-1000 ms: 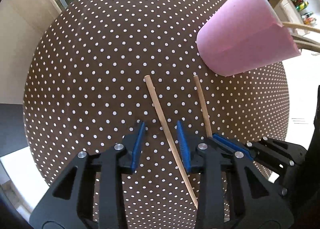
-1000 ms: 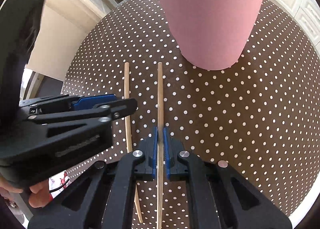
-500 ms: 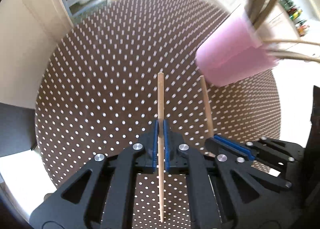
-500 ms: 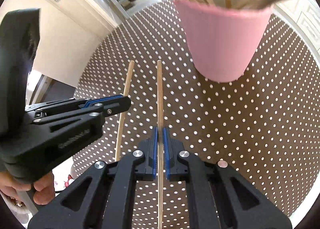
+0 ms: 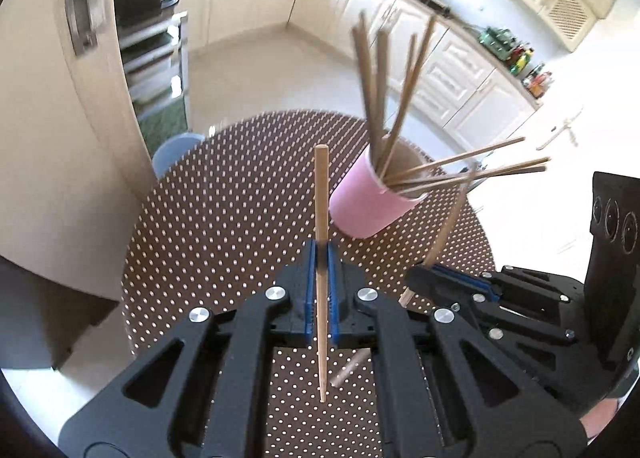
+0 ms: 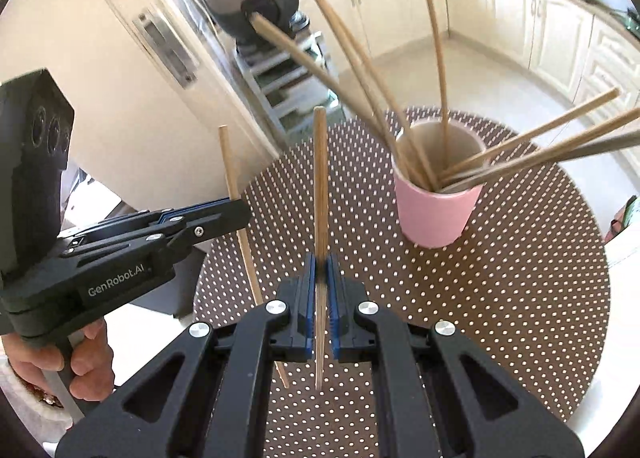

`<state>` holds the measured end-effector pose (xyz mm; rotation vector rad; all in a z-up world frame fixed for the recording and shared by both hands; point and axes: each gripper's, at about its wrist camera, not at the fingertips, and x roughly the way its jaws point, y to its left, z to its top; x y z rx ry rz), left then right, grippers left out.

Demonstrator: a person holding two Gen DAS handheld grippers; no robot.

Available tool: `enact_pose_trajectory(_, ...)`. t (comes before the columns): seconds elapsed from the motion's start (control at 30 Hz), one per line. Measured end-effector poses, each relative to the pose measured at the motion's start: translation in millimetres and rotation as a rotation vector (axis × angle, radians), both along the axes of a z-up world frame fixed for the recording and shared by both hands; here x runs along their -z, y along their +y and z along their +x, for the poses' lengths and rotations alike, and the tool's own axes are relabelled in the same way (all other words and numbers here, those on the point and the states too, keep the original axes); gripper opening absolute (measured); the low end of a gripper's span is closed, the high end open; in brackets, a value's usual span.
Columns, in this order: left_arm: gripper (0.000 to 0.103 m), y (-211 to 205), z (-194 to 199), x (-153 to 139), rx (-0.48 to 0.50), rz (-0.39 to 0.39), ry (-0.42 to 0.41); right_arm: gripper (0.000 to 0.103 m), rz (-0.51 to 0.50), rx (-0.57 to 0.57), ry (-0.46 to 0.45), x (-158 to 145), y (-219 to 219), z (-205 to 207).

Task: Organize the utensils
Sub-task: 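Lift the stick with the right tool and drop it into the pink cup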

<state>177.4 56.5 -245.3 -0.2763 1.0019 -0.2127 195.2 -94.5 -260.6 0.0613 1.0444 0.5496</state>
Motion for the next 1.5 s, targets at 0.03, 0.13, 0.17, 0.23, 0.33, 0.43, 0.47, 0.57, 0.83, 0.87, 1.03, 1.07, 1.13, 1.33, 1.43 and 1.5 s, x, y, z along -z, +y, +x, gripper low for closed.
enact_pose_trajectory(0.03, 0.006, 3.7, -0.1, -2.3, 0.002, 0.002, -0.013, 0.005, 0.001, 0.01, -0.017, -6.0, -1.9, -4.0)
enact_pose_trajectory(0.13, 0.006, 5.3, -4.5, -19.5, 0.018, 0.013, -0.065, 0.004, 0.006, 0.036, -0.057, -23.2, -7.2, -13.1)
enact_pose_trajectory(0.17, 0.006, 5.4, -5.2, -25.7, 0.022, 0.013, -0.084, 0.004, 0.005, 0.044, -0.07, -27.7, -7.2, -15.9)
enact_pose_trajectory(0.23, 0.006, 3.7, -9.3, -42.8, 0.032, 0.008, -0.126, 0.004, 0.003, 0.061, -0.098, -40.3, -9.4, -21.6)
enact_pose_trajectory(0.33, 0.006, -1.1, -8.7, -63.2, 0.043, -0.003, -0.198, 0.004, 0.002, 0.092, -0.145, -57.4, -18.1, -26.4)
enact_pose_trajectory(0.43, 0.006, -6.7, -5.9, -85.1, 0.051, -0.007, -0.281, 0.004, 0.0, 0.127, -0.202, -77.9, -31.9, -27.4)
enact_pose_trajectory(0.47, 0.006, -9.6, -4.0, -92.9, 0.056, -0.007, -0.316, 0.004, 0.002, 0.141, -0.222, -85.2, -36.1, -27.2)
enact_pose_trajectory(0.57, 0.006, -19.2, 3.2, -106.4, 0.063, -0.018, -0.384, 0.004, 0.005, 0.172, -0.271, -98.5, -44.5, -22.8)
enact_pose_trajectory(0.83, 0.006, -42.0, 37.7, -112.1, 0.014, -0.027, -0.5, 0.005, 0.006, 0.228, -0.379, -122.9, -70.7, -6.4)
enact_pose_trajectory(0.87, 0.006, -44.0, 42.2, -110.6, 0.008, -0.023, -0.509, 0.004, 0.005, 0.229, -0.386, -123.0, -72.6, -1.9)
enact_pose_trajectory(1.03, 0.006, -53.7, 68.6, -97.6, -0.028, -0.005, -0.519, 0.005, 0.001, 0.208, -0.394, -117.0, -78.6, 14.0)
enact_pose_trajectory(1.07, 0.006, -54.4, 71.8, -96.4, -0.029, -0.007, -0.52, 0.004, -0.002, 0.201, -0.396, -116.0, -78.9, 17.3)
enact_pose_trajectory(1.13, 0.006, -58.0, 76.5, -93.2, -0.035, 0.0, -0.525, 0.005, -0.006, 0.186, -0.377, -112.8, -78.8, 21.2)
enact_pose_trajectory(1.33, 0.006, -67.4, 85.8, -68.2, -0.024, 0.049, -0.503, 0.004, -0.018, 0.152, -0.345, -99.2, -77.3, 33.8)
enact_pose_trajectory(1.43, 0.006, -68.7, 85.7, -55.2, -0.017, 0.057, -0.47, 0.004, -0.019, 0.138, -0.324, -94.5, -74.0, 39.0)
enact_pose_trajectory(1.5, 0.006, -69.5, 83.6, -47.9, -0.007, 0.059, -0.451, 0.005, -0.019, 0.129, -0.31, -90.8, -72.3, 40.5)
